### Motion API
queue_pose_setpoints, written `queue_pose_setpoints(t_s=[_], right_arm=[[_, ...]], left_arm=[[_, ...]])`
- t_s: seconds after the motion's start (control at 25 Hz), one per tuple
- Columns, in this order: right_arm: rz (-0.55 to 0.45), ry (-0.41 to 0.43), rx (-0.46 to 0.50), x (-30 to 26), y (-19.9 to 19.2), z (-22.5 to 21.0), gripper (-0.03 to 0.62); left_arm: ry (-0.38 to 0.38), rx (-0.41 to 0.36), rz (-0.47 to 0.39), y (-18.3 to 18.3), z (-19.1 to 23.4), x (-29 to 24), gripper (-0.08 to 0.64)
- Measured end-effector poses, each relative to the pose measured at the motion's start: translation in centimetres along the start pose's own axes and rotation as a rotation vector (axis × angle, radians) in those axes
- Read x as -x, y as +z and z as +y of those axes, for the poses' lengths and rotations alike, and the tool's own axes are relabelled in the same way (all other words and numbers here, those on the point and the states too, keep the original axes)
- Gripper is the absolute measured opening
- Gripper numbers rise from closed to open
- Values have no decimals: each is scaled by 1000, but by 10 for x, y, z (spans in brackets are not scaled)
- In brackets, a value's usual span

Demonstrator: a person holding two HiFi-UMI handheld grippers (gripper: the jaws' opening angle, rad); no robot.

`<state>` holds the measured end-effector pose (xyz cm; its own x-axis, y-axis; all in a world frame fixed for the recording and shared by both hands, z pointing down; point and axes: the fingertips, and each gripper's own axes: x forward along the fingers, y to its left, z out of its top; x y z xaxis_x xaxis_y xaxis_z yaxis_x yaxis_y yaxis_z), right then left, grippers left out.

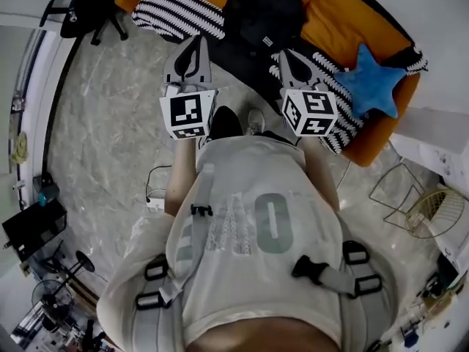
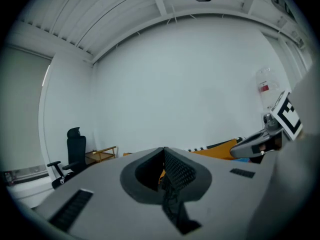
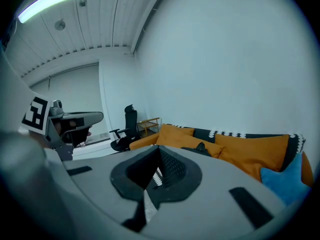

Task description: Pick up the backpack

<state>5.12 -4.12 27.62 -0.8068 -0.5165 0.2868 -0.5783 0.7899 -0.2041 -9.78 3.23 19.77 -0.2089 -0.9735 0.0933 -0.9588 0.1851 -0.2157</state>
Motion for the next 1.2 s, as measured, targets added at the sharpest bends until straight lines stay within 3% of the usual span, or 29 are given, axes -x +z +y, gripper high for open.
queue_pose_setpoints(t_s=[0.24, 0.48, 0.76, 0.84, 0.88, 1.04, 1.2], right_arm=[[-84, -172, -47, 25, 23, -51, 9], [-167, -360, -83, 51, 44, -92, 9], [-190, -536, -103, 62, 54, -111, 9], [-201, -572, -123, 61, 59, -113, 74], [-211, -591, -133, 60, 61, -113, 75], [-249, -658, -163, 51, 72, -111, 61], [-255, -698, -172, 33, 76, -108, 57]], left_arm=[[-123, 77, -110, 26, -30, -42, 20], [-280, 97, -156, 47, -60, -97, 20], [-457, 130, -175, 55, -86, -143, 21], [-518, 134, -198, 61, -91, -153, 21], [-540, 131, -207, 63, -92, -157, 21], [-604, 112, -220, 65, -87, -174, 21], [-618, 126, -200, 55, -67, -193, 21]])
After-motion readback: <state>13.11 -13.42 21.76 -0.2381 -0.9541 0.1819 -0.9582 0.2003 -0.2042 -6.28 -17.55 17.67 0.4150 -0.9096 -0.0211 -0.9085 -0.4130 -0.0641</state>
